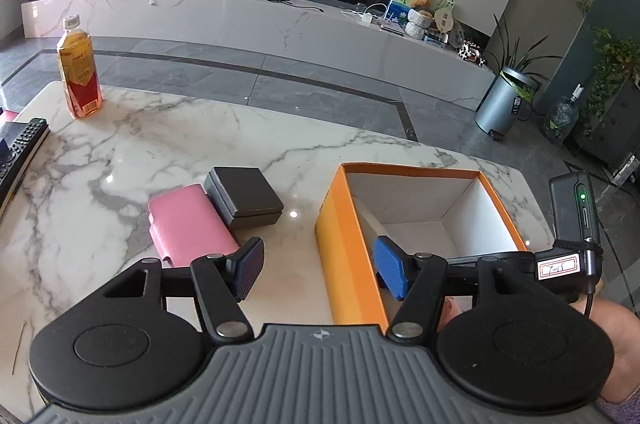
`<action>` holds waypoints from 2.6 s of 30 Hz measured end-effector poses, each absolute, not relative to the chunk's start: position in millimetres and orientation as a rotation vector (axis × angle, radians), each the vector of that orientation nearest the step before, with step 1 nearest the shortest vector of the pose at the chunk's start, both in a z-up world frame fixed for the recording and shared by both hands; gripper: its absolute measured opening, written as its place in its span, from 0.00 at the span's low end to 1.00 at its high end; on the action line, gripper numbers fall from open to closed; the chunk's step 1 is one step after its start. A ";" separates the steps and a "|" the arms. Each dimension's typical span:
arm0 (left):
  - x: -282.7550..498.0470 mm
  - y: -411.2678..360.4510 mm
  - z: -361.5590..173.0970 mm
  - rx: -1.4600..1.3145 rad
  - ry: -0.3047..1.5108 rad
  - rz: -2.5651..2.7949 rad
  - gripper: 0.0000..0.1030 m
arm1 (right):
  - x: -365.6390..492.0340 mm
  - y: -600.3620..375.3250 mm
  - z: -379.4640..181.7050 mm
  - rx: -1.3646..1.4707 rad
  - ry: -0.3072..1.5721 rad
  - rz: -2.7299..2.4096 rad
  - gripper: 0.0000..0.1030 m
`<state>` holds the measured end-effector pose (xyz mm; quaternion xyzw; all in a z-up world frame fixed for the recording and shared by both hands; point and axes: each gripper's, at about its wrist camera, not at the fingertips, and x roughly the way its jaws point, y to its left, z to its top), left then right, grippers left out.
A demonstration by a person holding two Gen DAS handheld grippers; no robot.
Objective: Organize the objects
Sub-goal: 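Lower the white glasses case into the box with the left gripper while the right gripper pushes it down, then open the right gripper and withdraw both grippers from the box, then grasp the yellow tape measure with the right gripper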
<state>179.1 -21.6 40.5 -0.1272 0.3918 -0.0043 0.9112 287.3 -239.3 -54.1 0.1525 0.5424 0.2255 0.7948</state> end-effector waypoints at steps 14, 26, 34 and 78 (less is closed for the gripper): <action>171.4 -21.0 32.3 -0.279 0.844 -0.021 0.70 | 282.5 -245.2 -74.1 0.664 1.178 0.347 0.29; 171.9 -26.7 27.4 -0.174 0.907 0.095 0.75 | 267.7 -199.4 -37.3 0.134 1.068 0.288 0.58; 162.4 -22.6 25.1 -0.110 0.931 0.129 0.77 | 249.2 -197.9 -28.7 0.068 1.020 0.291 0.68; 86.8 103.9 -43.1 -0.161 0.958 0.275 0.80 | 147.0 -61.8 -92.6 -0.187 1.023 0.367 0.67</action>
